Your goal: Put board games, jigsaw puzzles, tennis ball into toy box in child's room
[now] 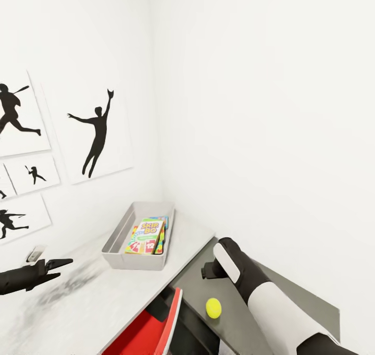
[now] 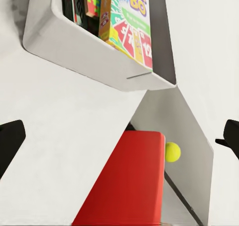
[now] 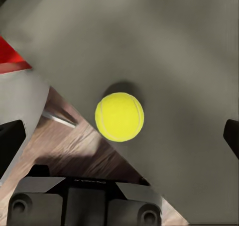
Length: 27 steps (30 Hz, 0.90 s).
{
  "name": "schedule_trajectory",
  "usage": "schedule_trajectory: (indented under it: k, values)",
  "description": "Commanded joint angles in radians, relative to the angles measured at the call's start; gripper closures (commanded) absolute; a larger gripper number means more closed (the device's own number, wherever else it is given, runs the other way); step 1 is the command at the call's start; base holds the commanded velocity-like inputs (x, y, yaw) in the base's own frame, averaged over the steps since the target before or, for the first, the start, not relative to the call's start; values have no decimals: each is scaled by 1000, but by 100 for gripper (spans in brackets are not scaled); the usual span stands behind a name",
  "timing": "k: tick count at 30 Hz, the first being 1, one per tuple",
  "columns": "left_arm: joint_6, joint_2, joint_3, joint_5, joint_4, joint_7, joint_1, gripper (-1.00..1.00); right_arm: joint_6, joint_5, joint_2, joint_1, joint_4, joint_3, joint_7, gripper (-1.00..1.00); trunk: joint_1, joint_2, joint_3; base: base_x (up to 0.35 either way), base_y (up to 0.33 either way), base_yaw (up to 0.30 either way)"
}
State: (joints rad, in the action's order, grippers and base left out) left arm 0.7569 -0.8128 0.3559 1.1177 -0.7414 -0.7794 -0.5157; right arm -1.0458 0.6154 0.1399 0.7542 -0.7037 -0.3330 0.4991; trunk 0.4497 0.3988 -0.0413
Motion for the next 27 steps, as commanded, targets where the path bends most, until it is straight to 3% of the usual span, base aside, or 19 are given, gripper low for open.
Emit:
schedule_trajectory:
  k: [1,27]
  values:
    - [6,-1,5,8,1,0,-1,-100,-1,10,0,0,0,-3,10,-100,0,1,1,-88,58,0]
    - [6,0,6,8,1,-1,-1,-100,-1,6,-2,0,1,0,10,-100,0,1,24,-11,8,17]
